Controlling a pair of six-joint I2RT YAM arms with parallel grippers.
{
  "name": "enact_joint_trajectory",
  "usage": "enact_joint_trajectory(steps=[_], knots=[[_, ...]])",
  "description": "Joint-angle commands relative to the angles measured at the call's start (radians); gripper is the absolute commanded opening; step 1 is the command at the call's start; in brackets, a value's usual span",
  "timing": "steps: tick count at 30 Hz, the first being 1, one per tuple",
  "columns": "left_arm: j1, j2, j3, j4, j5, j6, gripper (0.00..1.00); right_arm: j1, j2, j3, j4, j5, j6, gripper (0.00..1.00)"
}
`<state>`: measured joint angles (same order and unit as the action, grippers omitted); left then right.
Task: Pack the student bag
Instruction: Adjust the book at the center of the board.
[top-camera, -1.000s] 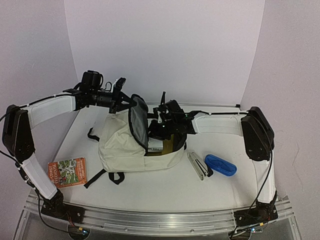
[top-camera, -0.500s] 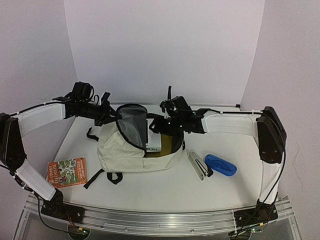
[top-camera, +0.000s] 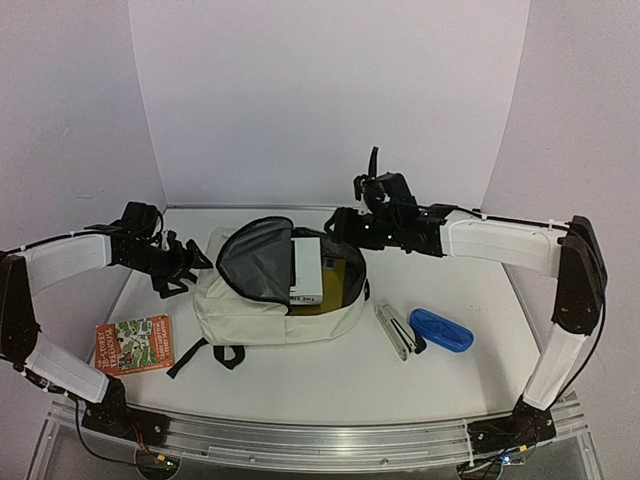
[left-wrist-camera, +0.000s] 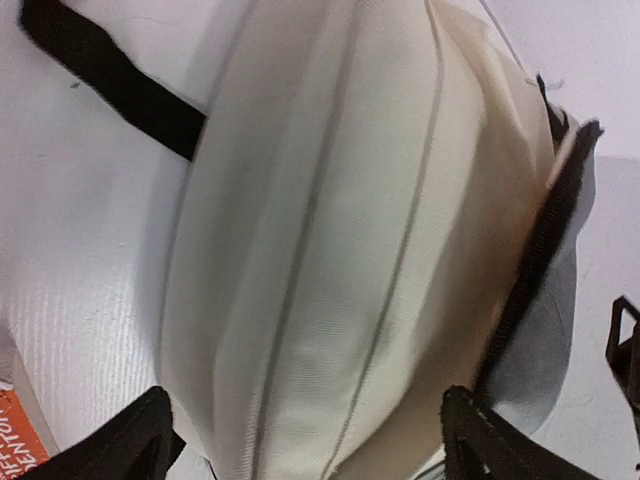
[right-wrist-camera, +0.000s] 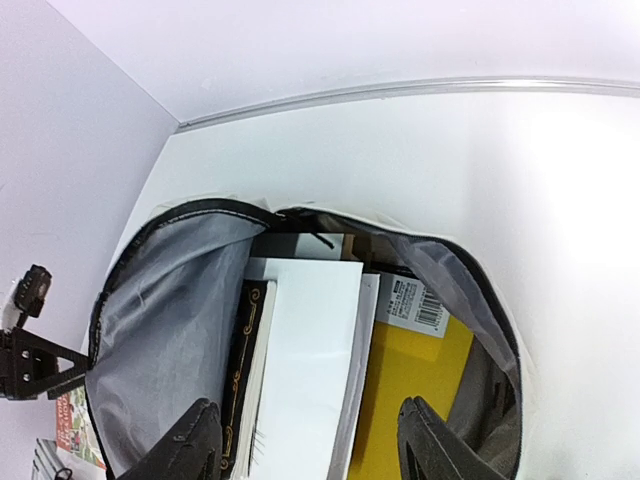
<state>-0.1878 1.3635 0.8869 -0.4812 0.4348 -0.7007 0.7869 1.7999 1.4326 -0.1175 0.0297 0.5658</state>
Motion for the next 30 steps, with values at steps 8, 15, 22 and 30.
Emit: enact_joint_trajectory(steps=[8,15,22,30], knots=[[0.203,-0.250,-0.285,-0.061,-0.312,-0.373,1.00,0.006,-0.056,-0.057,0.055,-0.015,-0.039,0.70],[0.215,-0.372,-0.299,-0.393,-0.646,-0.635,1.00,0.006,-0.052,-0.085,0.086,-0.037,-0.041,0.71],[0.229,-0.360,-0.332,-0.549,-0.645,-0.844,1.00,0.006,-0.025,-0.087,0.105,-0.060,-0.024,0.71],[0.237,-0.408,-0.376,-0.532,-0.657,-0.921,1.00,0.006,-0.015,-0.094,0.110,-0.070,-0.014,0.72]])
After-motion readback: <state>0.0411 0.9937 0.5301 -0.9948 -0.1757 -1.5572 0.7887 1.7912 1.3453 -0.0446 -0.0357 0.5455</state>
